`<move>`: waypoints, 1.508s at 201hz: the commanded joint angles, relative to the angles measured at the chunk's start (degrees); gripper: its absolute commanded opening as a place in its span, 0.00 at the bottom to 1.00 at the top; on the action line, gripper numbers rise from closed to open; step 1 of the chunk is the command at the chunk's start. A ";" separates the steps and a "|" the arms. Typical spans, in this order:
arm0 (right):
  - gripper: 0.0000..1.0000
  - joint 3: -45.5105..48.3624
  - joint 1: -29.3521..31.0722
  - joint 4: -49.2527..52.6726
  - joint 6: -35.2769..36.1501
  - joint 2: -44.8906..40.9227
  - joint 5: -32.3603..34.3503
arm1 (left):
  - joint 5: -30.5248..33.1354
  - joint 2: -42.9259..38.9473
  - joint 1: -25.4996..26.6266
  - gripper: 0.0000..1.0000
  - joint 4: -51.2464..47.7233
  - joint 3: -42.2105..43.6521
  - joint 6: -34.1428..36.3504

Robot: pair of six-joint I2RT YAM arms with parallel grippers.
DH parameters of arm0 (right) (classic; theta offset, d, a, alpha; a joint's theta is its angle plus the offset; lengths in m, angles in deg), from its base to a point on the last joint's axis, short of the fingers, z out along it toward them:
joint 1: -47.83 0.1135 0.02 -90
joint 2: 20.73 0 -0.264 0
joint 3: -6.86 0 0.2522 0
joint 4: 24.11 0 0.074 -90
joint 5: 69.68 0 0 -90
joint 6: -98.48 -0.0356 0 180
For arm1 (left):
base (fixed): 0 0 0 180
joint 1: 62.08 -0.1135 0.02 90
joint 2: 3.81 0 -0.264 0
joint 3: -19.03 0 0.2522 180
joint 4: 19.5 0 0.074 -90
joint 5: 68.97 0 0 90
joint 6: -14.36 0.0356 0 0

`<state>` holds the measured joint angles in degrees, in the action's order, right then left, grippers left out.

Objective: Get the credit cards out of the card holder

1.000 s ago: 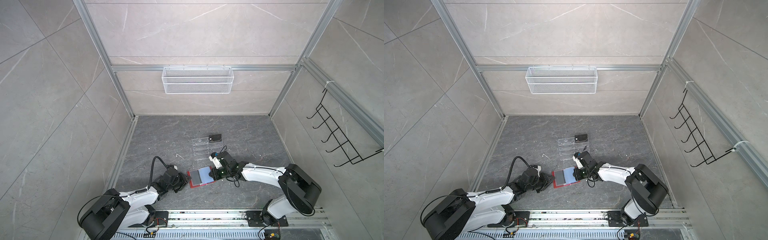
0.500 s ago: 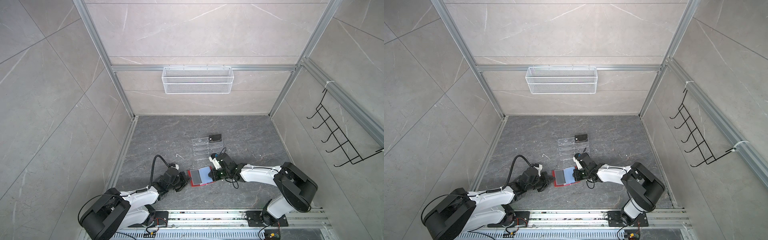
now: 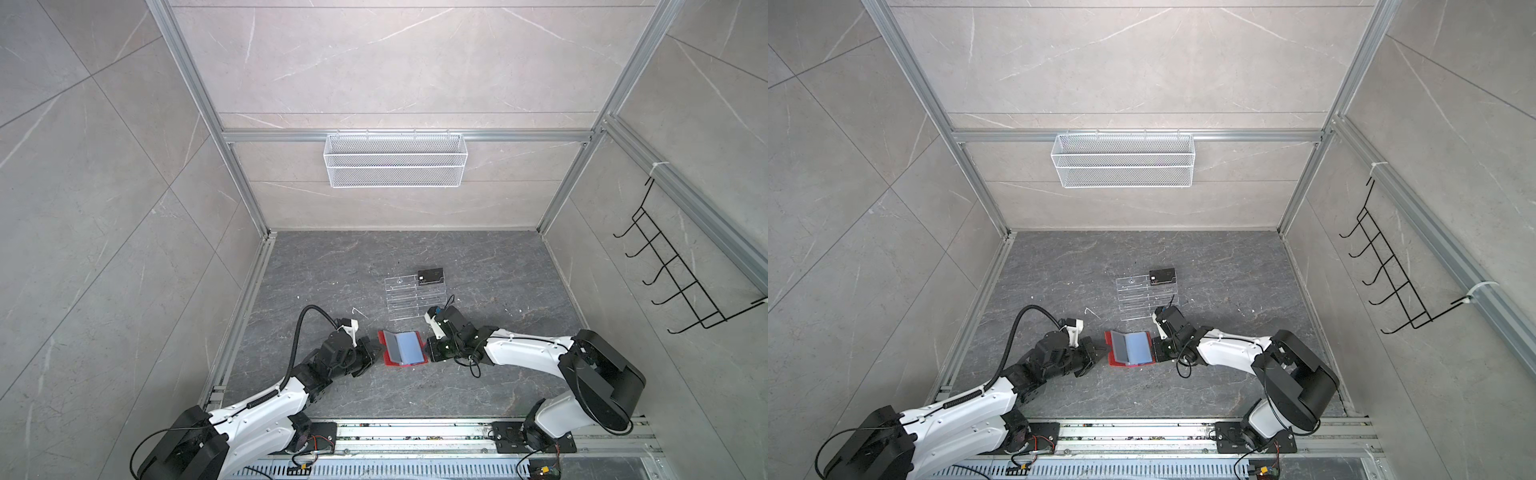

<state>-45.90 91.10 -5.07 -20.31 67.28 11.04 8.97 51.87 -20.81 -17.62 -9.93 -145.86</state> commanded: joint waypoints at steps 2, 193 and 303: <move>0.18 -1.25 -0.13 3.91 -0.75 1.68 1.90 | -1.16 1.83 0.11 0.00 1.12 -3.49 3.44; 0.16 0.26 -0.74 7.53 -2.62 -9.25 1.43 | 4.69 11.18 0.68 0.00 -25.84 -14.58 16.91; 0.15 -6.02 0.53 4.46 -3.14 -7.03 -5.18 | 2.53 5.58 0.72 0.40 -35.37 -30.55 15.81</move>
<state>-49.62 91.23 0.99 -22.65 57.51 7.66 24.67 55.34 -20.24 -65.01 -41.65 -129.86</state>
